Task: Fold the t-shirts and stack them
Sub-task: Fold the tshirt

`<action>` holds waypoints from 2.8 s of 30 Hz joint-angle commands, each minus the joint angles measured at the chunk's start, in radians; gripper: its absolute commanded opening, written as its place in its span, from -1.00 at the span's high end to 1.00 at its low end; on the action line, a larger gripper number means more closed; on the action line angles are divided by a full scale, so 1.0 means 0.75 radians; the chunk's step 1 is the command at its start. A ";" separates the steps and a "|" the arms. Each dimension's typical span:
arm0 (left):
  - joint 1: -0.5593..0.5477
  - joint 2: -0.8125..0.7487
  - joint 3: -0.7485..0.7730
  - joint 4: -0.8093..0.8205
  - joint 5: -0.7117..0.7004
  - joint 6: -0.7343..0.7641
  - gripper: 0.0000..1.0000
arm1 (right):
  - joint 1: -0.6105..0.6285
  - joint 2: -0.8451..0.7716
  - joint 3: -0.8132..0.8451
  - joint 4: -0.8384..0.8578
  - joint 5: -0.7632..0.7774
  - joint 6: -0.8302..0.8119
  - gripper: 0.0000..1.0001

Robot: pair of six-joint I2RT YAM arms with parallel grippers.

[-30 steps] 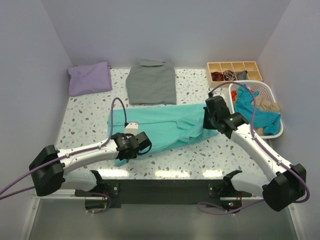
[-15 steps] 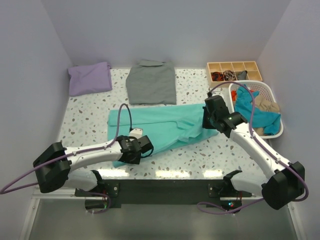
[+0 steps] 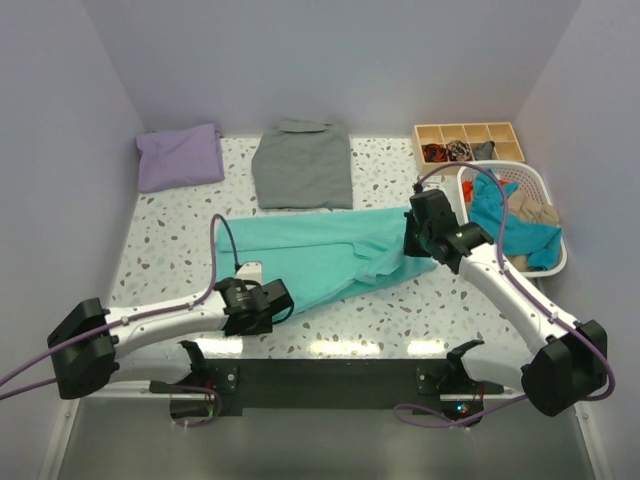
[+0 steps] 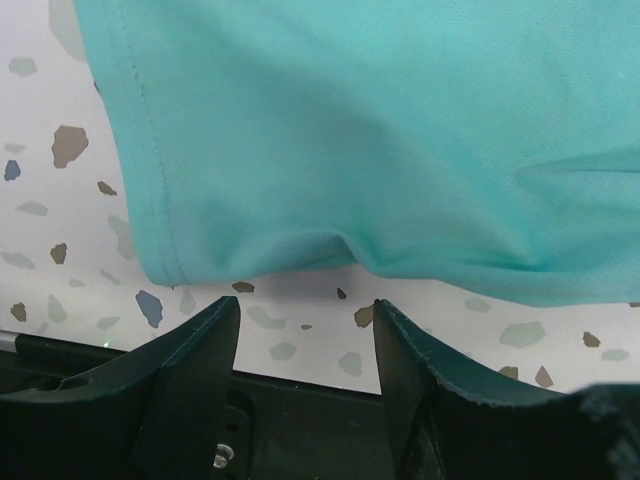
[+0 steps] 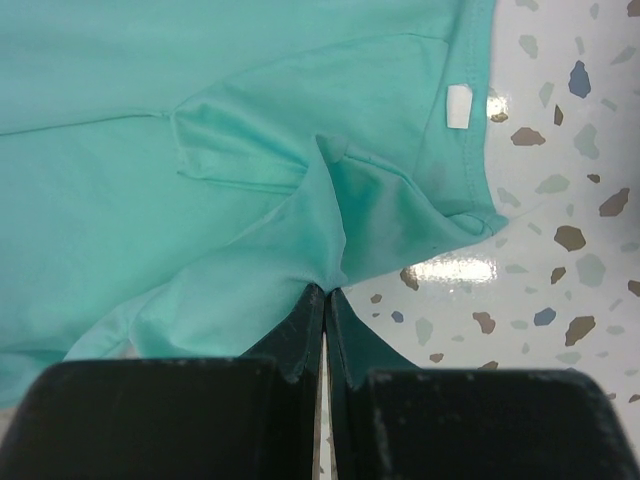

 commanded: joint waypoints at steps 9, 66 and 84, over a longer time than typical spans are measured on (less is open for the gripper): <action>0.000 -0.221 -0.061 -0.170 -0.130 -0.502 -0.21 | -0.017 -0.001 0.017 0.036 -0.028 -0.017 0.98; -0.021 0.200 0.261 -0.474 -0.486 -1.141 1.00 | -0.015 -0.146 0.017 -0.112 -0.052 -0.085 1.00; 0.186 0.114 0.167 -0.311 -0.525 -0.728 1.00 | -0.019 0.068 0.089 0.023 0.031 -0.058 1.00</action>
